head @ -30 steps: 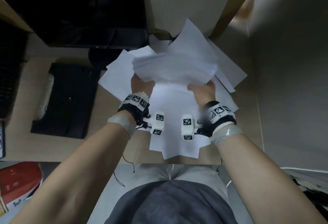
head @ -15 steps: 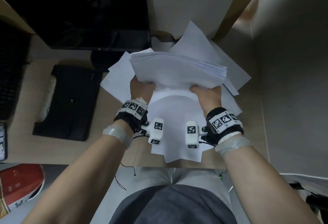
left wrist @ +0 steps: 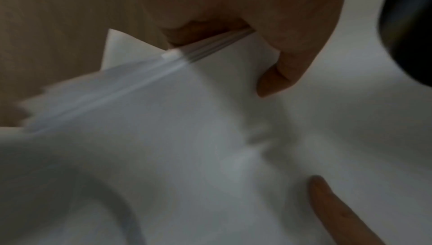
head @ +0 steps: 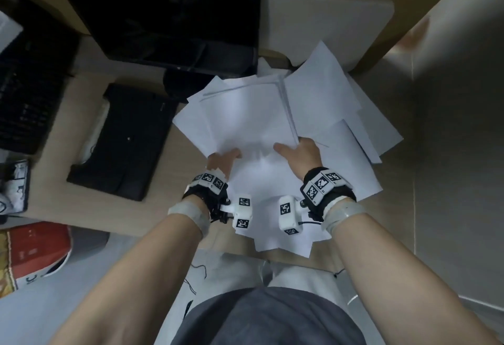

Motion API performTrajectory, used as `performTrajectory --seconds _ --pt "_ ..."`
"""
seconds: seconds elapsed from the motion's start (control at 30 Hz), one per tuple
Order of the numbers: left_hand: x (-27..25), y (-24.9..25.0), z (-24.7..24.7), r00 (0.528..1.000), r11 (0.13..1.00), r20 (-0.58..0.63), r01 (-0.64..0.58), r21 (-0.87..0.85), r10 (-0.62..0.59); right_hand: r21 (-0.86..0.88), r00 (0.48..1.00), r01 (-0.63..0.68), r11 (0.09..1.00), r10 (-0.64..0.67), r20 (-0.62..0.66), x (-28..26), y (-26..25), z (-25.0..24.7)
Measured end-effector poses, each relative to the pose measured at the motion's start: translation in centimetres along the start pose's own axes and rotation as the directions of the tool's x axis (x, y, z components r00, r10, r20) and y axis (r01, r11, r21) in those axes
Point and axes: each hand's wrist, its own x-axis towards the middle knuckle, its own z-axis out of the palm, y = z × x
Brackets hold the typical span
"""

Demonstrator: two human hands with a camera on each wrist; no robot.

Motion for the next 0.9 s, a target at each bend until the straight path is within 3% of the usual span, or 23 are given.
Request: performTrajectory --seconds 0.13,0.23,0.3,0.43,0.5,0.6,0.7,0.9 --pt "-0.1 -3.0 -1.7 0.973 0.988 -0.188 0.115 -0.104 -0.133 -0.11 0.981 0.011 0.994 0.011 0.193 1.8 -0.6 2.4" --pt "0.3 -3.4 -3.5 0.972 0.966 -0.154 0.141 -0.218 -0.177 -0.178 0.966 0.047 0.983 0.001 0.259 2.9 -0.9 4.6" --pt "0.5 -3.6 -4.4 0.973 0.952 -0.115 0.167 -0.256 -0.201 -0.18 0.966 0.059 0.982 -0.011 0.259 3.4 -1.2 5.8" --pt "2.6 -3.2 -5.6 0.959 0.939 -0.164 0.177 -0.294 -0.232 -0.207 0.965 0.055 0.977 0.001 0.263 6.1 -2.2 7.4" --pt "4.2 -2.3 -5.8 0.966 0.953 -0.137 0.182 -0.242 -0.22 -0.275 0.961 0.073 0.959 0.007 0.277 8.3 -2.9 8.4" --pt "6.9 -1.4 -6.1 0.965 0.966 -0.122 0.212 -0.15 -0.231 -0.466 0.971 0.065 0.883 0.051 0.232 11.3 -4.3 10.1" --pt "9.1 -0.9 -6.5 0.968 0.977 -0.133 0.205 -0.057 -0.211 -0.666 0.978 0.073 0.743 0.079 0.195 13.7 -5.0 11.6" --pt "11.7 -0.4 -7.4 0.973 0.966 -0.074 0.205 -0.159 -0.219 -0.689 0.975 -0.05 0.723 0.184 0.122 14.0 -4.7 13.0"
